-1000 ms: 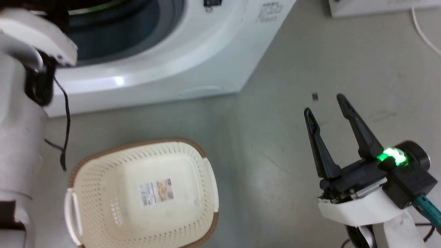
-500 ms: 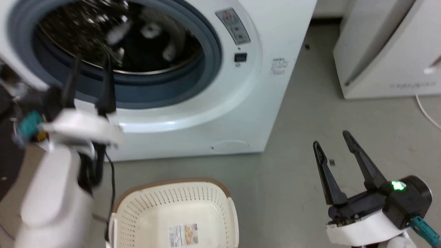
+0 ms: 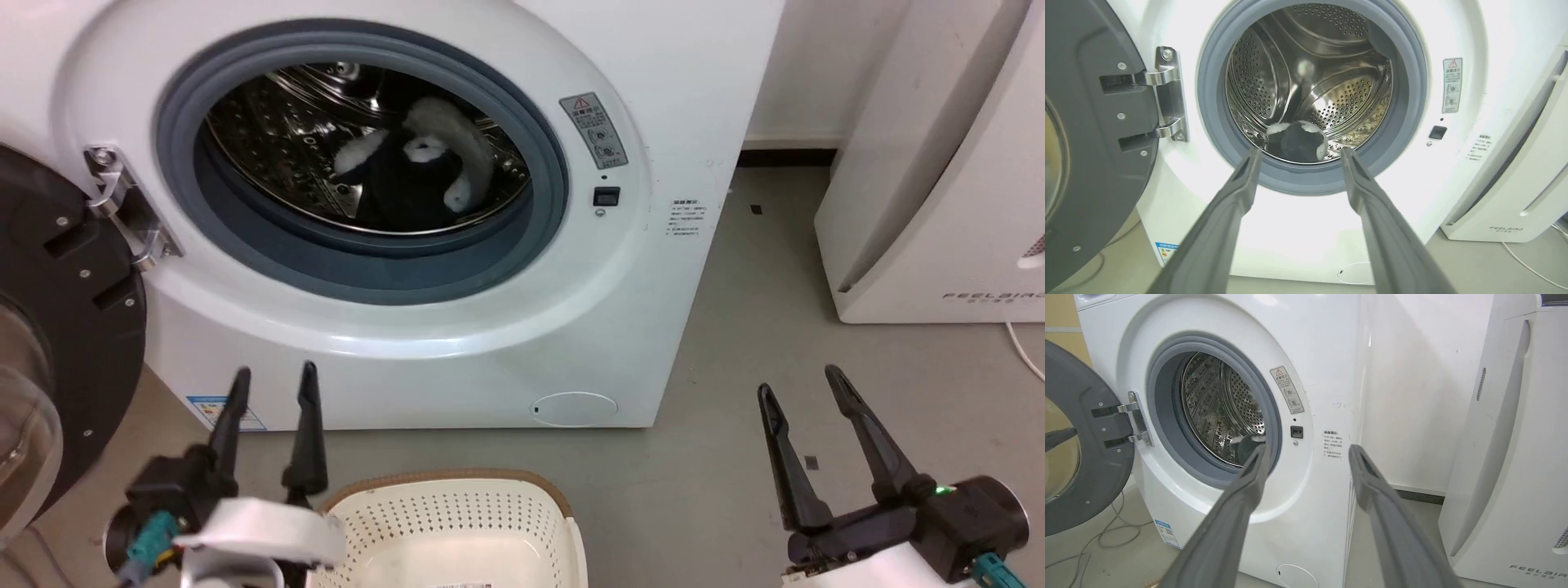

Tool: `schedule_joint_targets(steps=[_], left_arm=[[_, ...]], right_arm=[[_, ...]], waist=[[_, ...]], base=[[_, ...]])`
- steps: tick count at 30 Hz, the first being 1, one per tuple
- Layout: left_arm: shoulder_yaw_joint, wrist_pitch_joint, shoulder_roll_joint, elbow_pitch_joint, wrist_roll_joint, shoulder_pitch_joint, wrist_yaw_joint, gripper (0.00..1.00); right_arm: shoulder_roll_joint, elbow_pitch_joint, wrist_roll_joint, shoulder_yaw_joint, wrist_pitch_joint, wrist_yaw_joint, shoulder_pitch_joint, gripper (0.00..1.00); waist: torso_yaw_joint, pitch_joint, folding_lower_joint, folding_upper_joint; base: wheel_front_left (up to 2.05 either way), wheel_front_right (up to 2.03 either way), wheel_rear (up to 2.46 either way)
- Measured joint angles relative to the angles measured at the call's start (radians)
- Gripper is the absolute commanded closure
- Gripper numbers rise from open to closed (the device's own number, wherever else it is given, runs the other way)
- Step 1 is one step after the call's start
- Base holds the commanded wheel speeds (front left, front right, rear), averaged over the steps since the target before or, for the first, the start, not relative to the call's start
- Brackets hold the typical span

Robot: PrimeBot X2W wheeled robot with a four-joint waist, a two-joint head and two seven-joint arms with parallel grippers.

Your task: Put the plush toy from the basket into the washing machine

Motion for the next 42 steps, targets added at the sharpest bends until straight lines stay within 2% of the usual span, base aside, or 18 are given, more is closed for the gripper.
schedule_joint_targets(steps=[14, 23, 24, 42], left_arm=[[-0.005, 0.000, -0.062, -0.022, 0.161, 0.116, -0.032, 0.00], [0.024, 0.000, -0.106, -0.013, 0.205, 0.135, -0.068, 0.00], [0.026, 0.001, -0.107, -0.013, 0.205, 0.135, -0.071, 1.00], [0.036, 0.028, -0.112, -0.016, 0.222, 0.134, -0.071, 1.00]], right_arm=[[0.010, 0.019, -0.017, -0.025, 0.000, 0.000, 0.017, 0.00], [0.012, 0.031, -0.016, -0.027, 0.000, 0.000, 0.018, 0.00], [0.012, 0.031, -0.016, -0.027, 0.000, 0.000, 0.017, 1.00], [0.012, 0.035, -0.018, -0.031, 0.027, 0.000, 0.017, 1.00]], waist=[[0.010, -0.023, 0.0001, 0.0000], [0.003, -0.022, 0.0003, 0.0000], [0.003, -0.021, 0.0003, 0.0000], [0.003, -0.027, 0.0003, 0.0000]], base=[[0.00, 0.00, 0.00], [0.00, 0.00, 0.00], [0.00, 0.00, 0.00], [0.00, 0.00, 0.00]])
